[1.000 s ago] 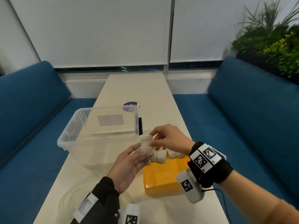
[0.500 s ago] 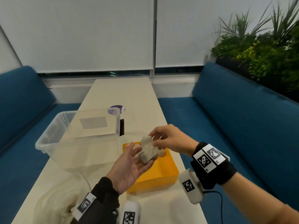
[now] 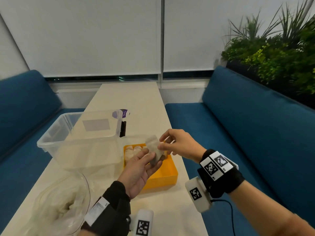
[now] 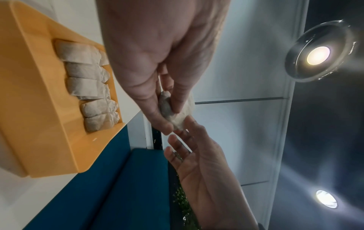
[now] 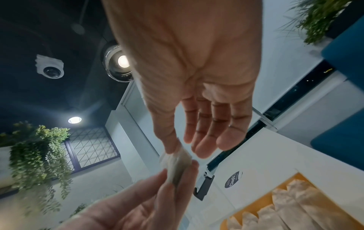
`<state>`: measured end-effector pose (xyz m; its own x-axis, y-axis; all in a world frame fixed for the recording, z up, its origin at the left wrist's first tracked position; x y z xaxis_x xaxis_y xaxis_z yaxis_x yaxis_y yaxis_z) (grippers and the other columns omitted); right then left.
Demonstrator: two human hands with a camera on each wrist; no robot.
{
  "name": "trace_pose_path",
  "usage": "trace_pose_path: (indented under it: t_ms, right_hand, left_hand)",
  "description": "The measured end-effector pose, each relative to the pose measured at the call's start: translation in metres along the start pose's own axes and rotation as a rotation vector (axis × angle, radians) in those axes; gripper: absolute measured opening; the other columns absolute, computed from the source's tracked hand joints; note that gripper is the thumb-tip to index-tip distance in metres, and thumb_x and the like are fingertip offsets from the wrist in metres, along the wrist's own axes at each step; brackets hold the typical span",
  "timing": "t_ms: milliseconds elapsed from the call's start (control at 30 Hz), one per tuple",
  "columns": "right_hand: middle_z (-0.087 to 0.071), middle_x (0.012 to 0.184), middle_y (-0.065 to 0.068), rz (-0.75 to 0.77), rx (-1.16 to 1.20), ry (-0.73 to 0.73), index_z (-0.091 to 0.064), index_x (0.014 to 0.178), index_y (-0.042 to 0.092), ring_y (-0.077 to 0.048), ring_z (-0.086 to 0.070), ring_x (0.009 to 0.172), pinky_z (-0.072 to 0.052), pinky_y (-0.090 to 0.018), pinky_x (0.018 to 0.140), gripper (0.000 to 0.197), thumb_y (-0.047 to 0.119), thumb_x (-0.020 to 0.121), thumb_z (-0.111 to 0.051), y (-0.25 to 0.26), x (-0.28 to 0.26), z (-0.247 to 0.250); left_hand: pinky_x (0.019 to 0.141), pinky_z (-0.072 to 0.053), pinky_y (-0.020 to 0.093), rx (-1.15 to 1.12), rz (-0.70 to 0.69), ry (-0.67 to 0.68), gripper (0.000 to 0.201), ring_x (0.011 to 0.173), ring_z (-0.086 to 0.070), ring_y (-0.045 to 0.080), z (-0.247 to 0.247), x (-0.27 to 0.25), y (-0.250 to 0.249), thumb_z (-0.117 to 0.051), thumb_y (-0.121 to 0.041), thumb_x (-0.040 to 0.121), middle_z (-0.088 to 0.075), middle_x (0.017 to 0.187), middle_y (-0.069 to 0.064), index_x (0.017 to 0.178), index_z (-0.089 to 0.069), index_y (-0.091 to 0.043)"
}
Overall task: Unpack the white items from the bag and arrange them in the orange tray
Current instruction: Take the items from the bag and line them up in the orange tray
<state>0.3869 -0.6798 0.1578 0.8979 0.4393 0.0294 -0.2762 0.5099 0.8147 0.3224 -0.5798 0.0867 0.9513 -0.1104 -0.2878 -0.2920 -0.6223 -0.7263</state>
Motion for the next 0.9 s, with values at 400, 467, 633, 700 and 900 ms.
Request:
trace_pose_path:
  t_ms: [400,467,633,700,900]
  right_hand:
    - [-0.068,0.077,0.0,0.094,0.038,0.021,-0.07,0.095,0.009,-0.006,-0.063,0.062,-0.051,-0.01,0.057,0.009,0.012,0.088,-0.065,0.022,0.012,-0.004]
    - [-0.068,0.079,0.001,0.084,0.041,0.005,-0.069,0.095,0.01,-0.007,-0.063,0.063,-0.051,-0.011,0.057,0.009,0.014,0.089,-0.064,0.022,0.018,-0.003]
    - [-0.067,0.086,0.001,0.074,0.013,-0.001,-0.068,0.097,0.011,-0.008,-0.064,0.064,-0.048,-0.009,0.054,0.01,0.016,0.09,-0.063,0.021,0.035,-0.005]
    - [-0.066,0.088,0.002,0.071,-0.058,-0.011,-0.068,0.098,0.01,-0.007,-0.063,0.064,-0.046,-0.009,0.055,0.012,0.016,0.09,-0.062,0.017,0.046,-0.008]
    - [-0.068,0.095,-0.008,-0.003,-0.372,0.029,-0.069,0.096,0.008,-0.014,-0.058,0.077,-0.045,-0.018,0.069,0.013,0.01,0.089,-0.058,-0.013,0.08,-0.03]
  left_hand:
    - [0.07,-0.061,0.031,0.011,-0.038,-0.085,0.03,0.087,-0.072,0.025,0.016,-0.007,-0.022,-0.054,-0.018,0.097,-0.067,0.115,0.018,0.123,-0.055,-0.003]
    - [0.07,-0.061,0.032,0.018,-0.035,-0.099,0.027,0.091,-0.071,0.025,0.022,-0.007,-0.025,-0.052,-0.018,0.098,-0.069,0.112,0.017,0.12,-0.057,-0.003]
    - [0.078,-0.06,0.034,0.018,-0.01,-0.136,0.028,0.103,-0.068,0.03,0.04,-0.006,-0.033,-0.05,-0.021,0.099,-0.069,0.113,0.02,0.121,-0.054,-0.004]
    - [0.079,-0.06,0.035,0.022,0.014,-0.139,0.031,0.105,-0.068,0.03,0.048,-0.005,-0.035,-0.051,-0.023,0.099,-0.07,0.114,0.018,0.124,-0.052,-0.004]
    - [0.084,-0.057,0.035,0.02,0.031,-0.165,0.035,0.104,-0.068,0.028,0.076,-0.003,-0.045,-0.049,-0.022,0.1,-0.07,0.113,0.018,0.129,-0.048,-0.003]
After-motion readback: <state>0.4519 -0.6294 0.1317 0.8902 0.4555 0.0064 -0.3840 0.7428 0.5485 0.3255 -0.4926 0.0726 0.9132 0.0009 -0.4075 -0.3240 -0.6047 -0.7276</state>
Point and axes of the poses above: each hand's wrist, its own x-axis towards the middle knuckle, its own z-axis out of the back of the hand, y = z × x, the point moved 10 cm from there along x, towards the middle knuckle
